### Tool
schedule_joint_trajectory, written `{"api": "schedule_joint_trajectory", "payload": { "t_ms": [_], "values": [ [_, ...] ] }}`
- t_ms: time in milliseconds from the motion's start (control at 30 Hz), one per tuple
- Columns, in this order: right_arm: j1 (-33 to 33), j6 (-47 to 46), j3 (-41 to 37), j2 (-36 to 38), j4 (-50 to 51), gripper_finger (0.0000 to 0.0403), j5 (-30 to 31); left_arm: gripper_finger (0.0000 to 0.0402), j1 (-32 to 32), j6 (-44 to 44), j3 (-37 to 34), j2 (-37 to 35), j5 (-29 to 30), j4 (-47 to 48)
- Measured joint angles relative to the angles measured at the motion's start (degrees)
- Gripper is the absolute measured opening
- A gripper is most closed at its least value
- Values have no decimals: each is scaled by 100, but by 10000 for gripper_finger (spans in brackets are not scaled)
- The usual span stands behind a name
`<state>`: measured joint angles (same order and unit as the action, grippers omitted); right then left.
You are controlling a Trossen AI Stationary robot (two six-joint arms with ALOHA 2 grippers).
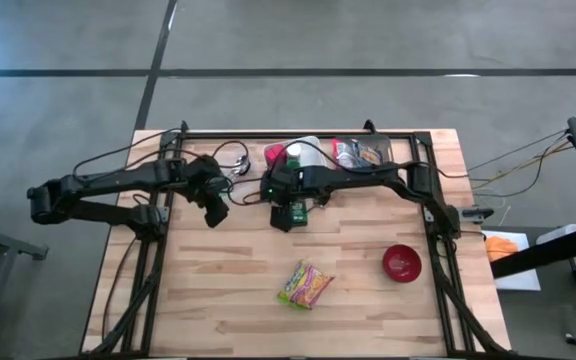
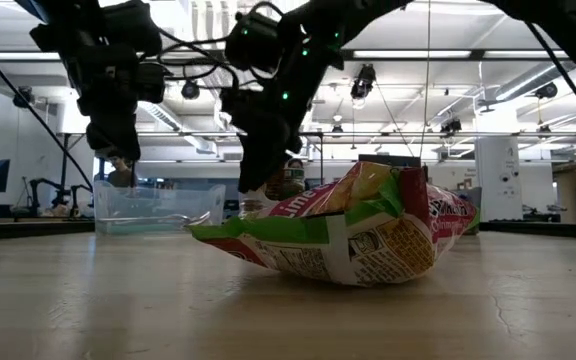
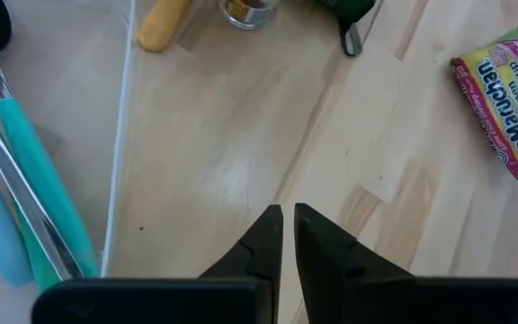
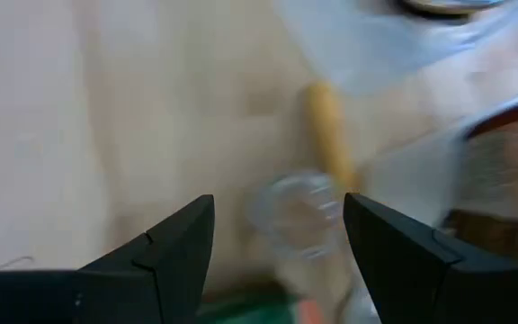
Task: Pick & Place Food Item
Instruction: Put the brown seasoning bottle into the white bin
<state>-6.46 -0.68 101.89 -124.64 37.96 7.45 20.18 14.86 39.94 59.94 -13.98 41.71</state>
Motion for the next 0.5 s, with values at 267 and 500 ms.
{"api": "schedule_joint_trajectory", "payload": {
  "t_ms": [267,500],
  "values": [
    [-243,87,-27,-15,-113,244,-61,35,0,12,0,-22,0,2],
    [-299,76,-209,-13,-263,244,-283,35,0,12,0,-22,0,4]
  ]
}}
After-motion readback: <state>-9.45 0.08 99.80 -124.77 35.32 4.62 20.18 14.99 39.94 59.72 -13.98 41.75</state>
